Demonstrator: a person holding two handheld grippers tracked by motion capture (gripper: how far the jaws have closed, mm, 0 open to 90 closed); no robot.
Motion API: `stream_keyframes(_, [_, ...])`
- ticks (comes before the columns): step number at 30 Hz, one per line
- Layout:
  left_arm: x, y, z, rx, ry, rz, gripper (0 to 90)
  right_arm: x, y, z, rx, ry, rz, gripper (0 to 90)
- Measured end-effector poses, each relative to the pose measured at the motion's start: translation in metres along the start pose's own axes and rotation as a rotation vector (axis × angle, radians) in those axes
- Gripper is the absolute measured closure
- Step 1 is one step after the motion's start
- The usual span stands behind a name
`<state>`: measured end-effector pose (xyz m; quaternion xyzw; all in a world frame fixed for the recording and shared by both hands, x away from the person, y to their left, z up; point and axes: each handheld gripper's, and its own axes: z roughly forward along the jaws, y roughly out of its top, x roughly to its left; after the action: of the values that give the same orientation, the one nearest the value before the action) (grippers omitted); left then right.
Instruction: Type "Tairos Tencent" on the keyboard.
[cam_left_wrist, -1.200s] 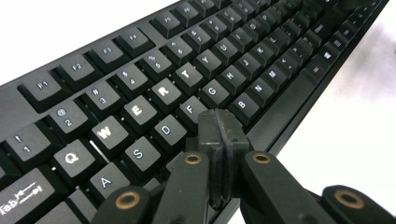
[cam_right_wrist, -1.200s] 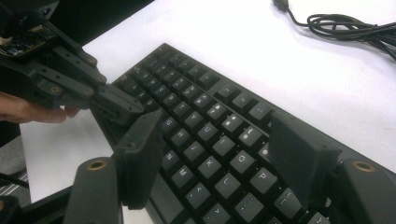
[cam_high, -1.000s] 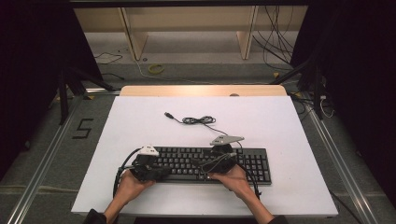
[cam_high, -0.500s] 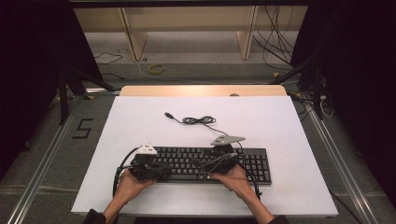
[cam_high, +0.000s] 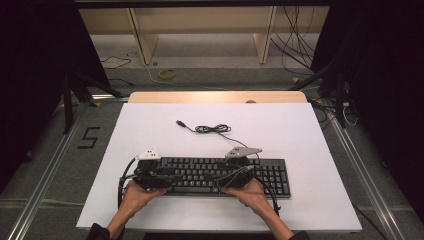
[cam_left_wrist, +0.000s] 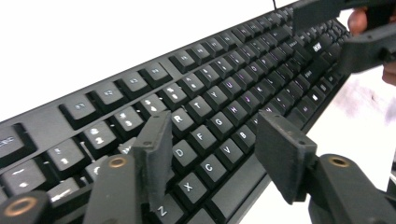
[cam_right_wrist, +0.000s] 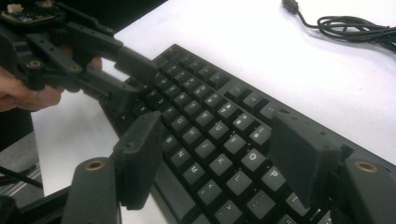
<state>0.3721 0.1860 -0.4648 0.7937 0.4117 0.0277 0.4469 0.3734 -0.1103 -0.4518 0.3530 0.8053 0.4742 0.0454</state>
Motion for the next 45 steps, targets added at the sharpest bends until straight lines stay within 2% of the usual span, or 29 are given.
stream_keyframes(5, [0.004, 0.002, -0.004, -0.025, 0.007, -0.029, 38.5, 0.002, 0.0, 0.0, 0.002, 0.009, -0.001, 35.4])
stream_keyframes(12, [0.007, 0.004, -0.005, -0.033, 0.022, -0.043, 33.2, 0.003, 0.0, 0.0, 0.0, 0.013, -0.008, 35.3])
stream_keyframes(30, [0.014, 0.011, -0.004, -0.042, 0.054, -0.055, 31.8, 0.008, -0.001, 0.001, 0.0, 0.032, -0.01, 35.2])
stream_keyframes(36, [0.018, 0.012, -0.003, -0.042, 0.062, -0.063, 35.8, 0.009, -0.001, 0.001, -0.001, 0.039, -0.012, 34.9])
stream_keyframes(45, [0.022, 0.013, -0.001, -0.021, 0.076, -0.057, 52.9, 0.011, -0.002, 0.002, 0.002, 0.044, -0.019, 33.8])
